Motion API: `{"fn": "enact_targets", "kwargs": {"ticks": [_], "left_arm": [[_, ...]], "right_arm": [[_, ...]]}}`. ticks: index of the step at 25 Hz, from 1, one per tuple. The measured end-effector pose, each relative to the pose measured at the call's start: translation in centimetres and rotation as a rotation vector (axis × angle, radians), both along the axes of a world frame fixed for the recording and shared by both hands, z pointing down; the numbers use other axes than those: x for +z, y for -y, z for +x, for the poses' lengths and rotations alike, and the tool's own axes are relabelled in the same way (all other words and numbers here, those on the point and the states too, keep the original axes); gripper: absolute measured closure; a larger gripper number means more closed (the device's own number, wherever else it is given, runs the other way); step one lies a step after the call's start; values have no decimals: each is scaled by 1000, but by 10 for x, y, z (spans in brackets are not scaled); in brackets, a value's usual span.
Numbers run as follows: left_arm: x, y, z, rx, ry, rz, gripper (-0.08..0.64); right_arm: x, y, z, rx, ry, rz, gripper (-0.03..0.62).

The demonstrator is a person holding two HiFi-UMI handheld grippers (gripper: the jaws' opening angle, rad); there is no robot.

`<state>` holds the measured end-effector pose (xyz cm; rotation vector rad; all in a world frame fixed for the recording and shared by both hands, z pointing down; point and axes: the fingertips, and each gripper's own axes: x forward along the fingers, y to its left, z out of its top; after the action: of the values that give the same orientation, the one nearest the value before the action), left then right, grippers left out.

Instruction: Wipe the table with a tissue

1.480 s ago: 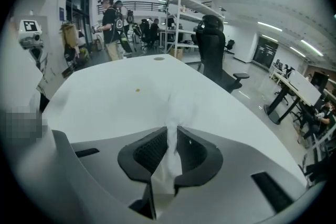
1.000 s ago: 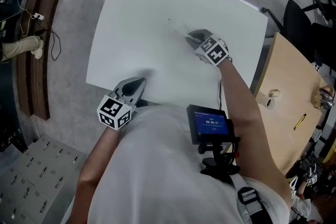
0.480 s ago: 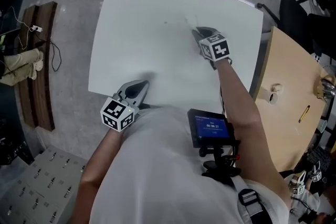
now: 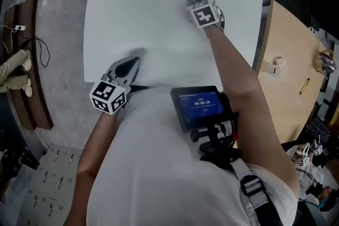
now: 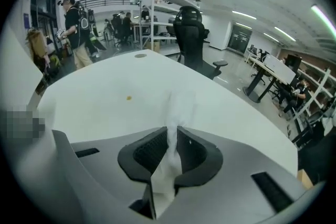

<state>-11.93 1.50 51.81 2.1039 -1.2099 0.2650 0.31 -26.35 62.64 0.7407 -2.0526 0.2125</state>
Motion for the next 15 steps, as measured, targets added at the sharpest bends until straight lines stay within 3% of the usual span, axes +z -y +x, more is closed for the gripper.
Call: {"fn": "enact_targets", "kwargs": {"ticks": [3, 8, 11, 13, 15], "left_arm": [[4, 0, -5, 9, -7, -7, 555], [-3, 8, 34, 36, -19, 1, 555], [-4, 9, 35, 53, -25, 8, 555], [-3, 9, 23, 51, -29, 12, 555], [-1, 6, 11, 45, -31, 12, 555]], "right_arm": [[1, -15, -11, -74, -19, -8, 532], [-2, -43, 5, -173, 76, -108, 532], [-2, -58, 0, -246, 132, -166, 532], [-9, -49, -6, -193, 196, -146, 532], [-15, -27, -3, -35, 272, -131, 532]]}}
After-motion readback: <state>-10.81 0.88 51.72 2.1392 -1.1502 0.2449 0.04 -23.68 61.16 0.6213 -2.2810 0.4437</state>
